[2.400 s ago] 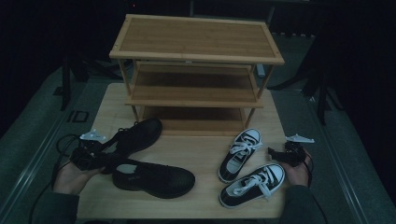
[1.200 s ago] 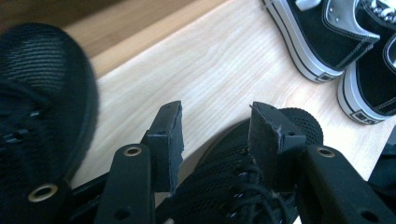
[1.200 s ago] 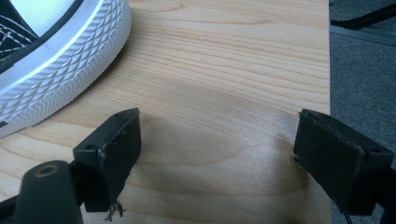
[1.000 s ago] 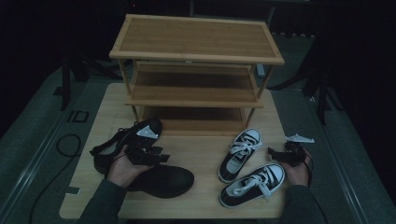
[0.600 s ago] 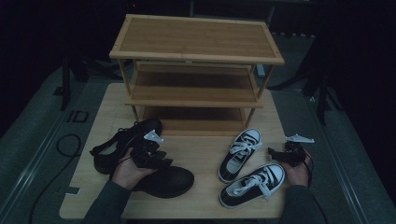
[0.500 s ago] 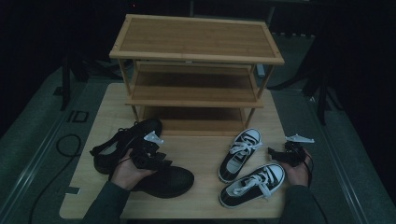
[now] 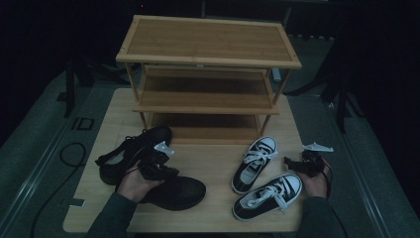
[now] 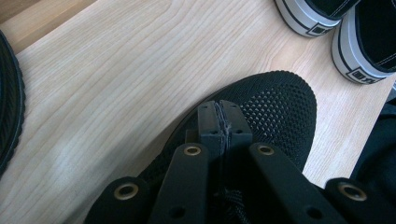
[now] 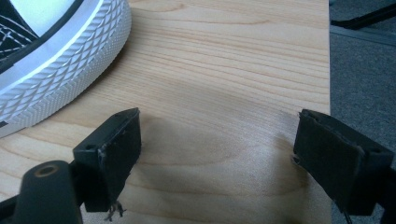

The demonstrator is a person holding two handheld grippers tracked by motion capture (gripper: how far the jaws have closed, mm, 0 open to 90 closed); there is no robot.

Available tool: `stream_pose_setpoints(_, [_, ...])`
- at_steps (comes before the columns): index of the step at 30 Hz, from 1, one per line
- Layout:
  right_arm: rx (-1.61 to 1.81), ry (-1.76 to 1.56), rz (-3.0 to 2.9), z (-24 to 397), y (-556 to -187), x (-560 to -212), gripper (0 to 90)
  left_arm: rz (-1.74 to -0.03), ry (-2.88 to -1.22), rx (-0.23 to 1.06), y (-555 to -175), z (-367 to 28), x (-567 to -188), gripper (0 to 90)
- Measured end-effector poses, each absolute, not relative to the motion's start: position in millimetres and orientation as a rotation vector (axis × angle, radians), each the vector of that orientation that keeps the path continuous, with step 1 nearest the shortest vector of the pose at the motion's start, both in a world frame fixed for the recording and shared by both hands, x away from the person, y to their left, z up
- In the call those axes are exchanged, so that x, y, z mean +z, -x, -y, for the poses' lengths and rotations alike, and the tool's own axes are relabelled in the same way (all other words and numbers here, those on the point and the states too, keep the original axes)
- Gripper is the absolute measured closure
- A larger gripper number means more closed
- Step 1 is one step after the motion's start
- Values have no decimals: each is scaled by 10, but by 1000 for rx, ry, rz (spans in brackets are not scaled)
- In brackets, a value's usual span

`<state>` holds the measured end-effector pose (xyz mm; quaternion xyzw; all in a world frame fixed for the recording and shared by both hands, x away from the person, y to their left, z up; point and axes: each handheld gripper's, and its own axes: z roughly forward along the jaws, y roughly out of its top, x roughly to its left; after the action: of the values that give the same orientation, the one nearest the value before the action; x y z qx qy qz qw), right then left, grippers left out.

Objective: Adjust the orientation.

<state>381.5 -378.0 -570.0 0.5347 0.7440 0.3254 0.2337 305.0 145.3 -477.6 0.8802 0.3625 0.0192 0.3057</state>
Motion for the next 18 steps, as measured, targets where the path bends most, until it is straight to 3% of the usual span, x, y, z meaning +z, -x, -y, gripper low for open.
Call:
stream_pose_setpoints(12, [893, -1469, -2043, 3780, -3816, -5700, 149, -1014, -2256, 110, -3165, -1500, -4745, 898])
stream_pose_setpoints(18, [893, -1468, -2043, 3781, -3817, -5700, 149, -1134, -2204, 174, -3326, -1606, -4718, 898])
